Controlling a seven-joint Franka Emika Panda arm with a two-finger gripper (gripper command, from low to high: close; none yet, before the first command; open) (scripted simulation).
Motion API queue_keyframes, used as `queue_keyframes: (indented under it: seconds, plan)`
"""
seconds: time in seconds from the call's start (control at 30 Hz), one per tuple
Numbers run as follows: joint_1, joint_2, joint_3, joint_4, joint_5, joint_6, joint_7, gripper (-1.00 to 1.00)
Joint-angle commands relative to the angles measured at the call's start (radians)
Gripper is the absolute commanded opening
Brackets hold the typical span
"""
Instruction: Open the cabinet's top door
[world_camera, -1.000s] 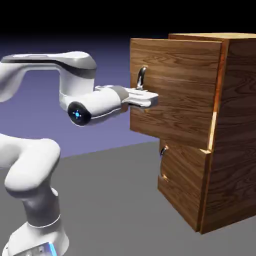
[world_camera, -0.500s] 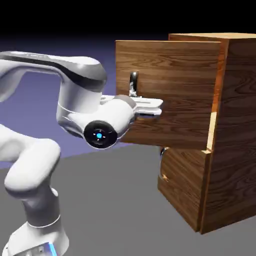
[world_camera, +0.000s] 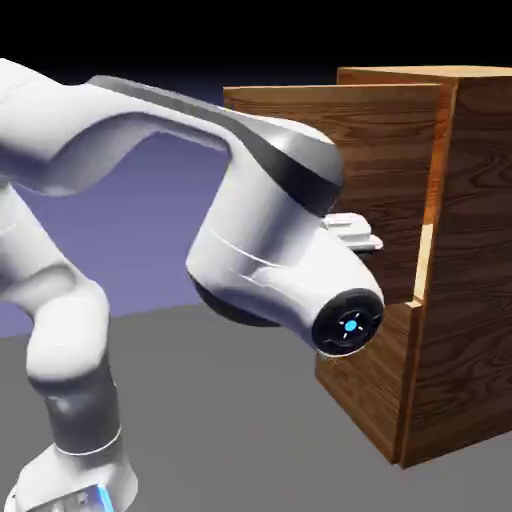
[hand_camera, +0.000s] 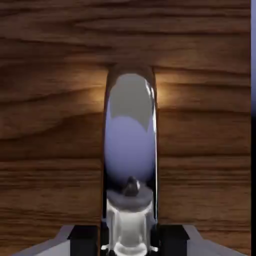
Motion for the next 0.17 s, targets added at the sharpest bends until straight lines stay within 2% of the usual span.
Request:
queue_keyframes:
  seconds: [0.0, 0.13]
  plan:
    - [0.014, 0.036, -0.022, 0.031, -0.005, -0.039, -0.019, -1.00]
    - [0.041, 0.146, -0.075, 0.120, -0.011, -0.151, -0.080, -1.00]
